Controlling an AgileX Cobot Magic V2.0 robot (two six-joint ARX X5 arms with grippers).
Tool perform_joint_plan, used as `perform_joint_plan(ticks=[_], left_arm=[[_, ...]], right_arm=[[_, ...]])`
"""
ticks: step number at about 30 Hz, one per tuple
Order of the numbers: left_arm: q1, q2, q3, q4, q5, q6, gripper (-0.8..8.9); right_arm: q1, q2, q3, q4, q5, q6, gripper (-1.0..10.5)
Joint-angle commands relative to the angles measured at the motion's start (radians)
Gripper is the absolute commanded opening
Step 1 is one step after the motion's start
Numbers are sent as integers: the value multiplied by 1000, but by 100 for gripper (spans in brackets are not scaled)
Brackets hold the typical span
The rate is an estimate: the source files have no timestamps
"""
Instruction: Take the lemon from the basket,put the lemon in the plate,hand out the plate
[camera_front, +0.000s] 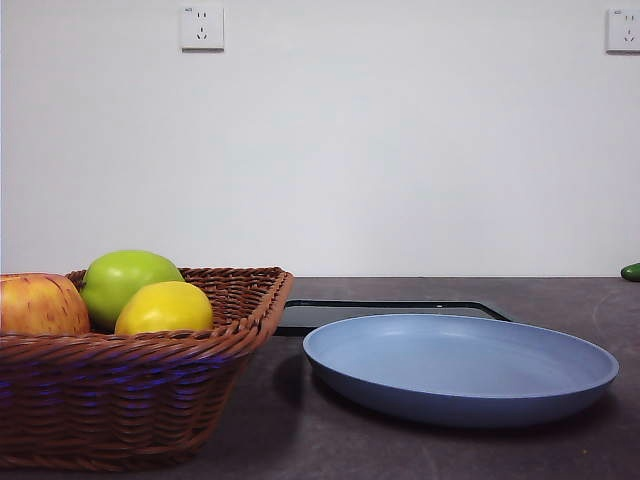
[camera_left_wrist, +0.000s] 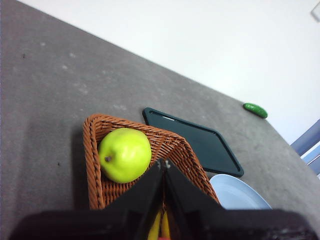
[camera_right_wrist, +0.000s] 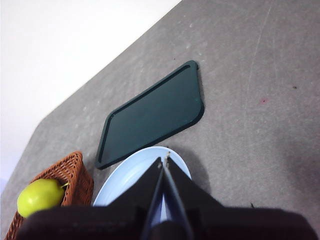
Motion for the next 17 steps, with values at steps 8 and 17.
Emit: perform_joint_plan(ticks=[8,17], left_arm=[[1,273,215,-43,62,171,7],[-47,527,421,-204,165,289,7]], right_arm=[[1,254,284,-156,-2,-230,3],[1,572,501,-387,-2,-441,3]])
